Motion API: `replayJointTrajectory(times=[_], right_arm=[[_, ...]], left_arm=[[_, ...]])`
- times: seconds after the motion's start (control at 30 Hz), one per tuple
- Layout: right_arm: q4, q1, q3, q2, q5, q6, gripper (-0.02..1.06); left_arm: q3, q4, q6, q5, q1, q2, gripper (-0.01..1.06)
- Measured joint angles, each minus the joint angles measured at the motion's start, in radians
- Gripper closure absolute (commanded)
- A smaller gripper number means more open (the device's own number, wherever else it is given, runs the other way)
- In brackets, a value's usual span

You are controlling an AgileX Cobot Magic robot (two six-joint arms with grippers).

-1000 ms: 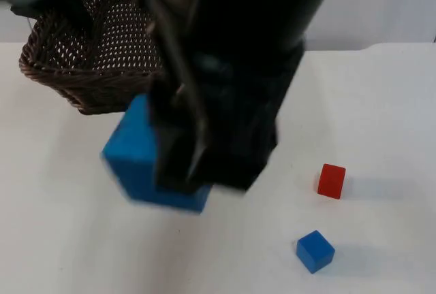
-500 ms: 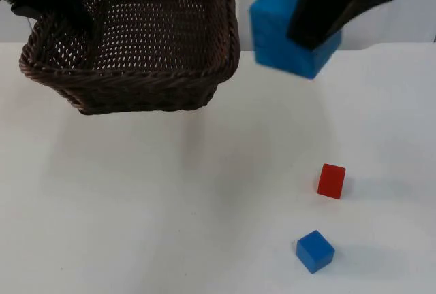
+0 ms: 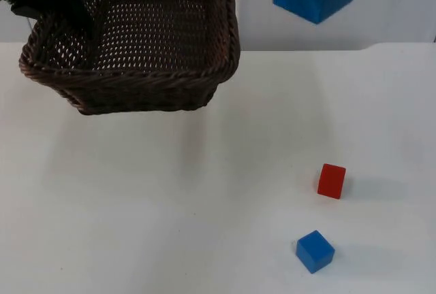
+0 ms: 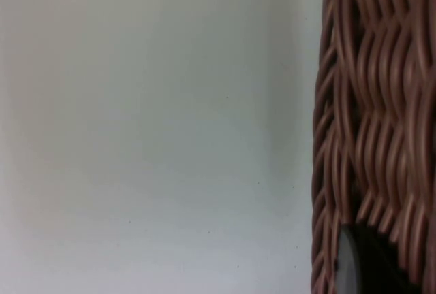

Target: Pick up the basket with the left hand and place the largest block into the basket with the right hand.

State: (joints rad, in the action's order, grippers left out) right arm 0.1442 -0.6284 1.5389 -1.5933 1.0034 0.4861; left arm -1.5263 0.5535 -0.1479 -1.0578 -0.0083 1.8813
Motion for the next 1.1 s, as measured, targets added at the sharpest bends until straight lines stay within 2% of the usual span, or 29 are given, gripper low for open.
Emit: replayJointTrajectory(times=[0.2,0.37,0.43,0.73,1.1], right_arm=[[0.012,0.0,0.0,0.0,-0.101,0.0,1.05],[0.091,0.0,0.0,0.0,-0.235,0.0,1.05],[0.107,0.0,0.009,-0.013,-0.26,0.0,1.05],[0.123,0.0,0.147,-0.183,-0.263,0.002,1.05],[0.123,0.0,0.467,-0.457,-0.238,0.002,1.05]], left_arm=[[0.0,0.0,0.0,0.0,0.0,0.0,1.05],[0.0,0.0,0.0,0.0,0.0,0.0,1.05],[0.0,0.0,0.0,0.0,0.0,0.0,1.05],[0.0,0.0,0.0,0.0,0.0,0.0,1.05],[0.0,0.0,0.0,0.0,0.0,0.0,1.05]])
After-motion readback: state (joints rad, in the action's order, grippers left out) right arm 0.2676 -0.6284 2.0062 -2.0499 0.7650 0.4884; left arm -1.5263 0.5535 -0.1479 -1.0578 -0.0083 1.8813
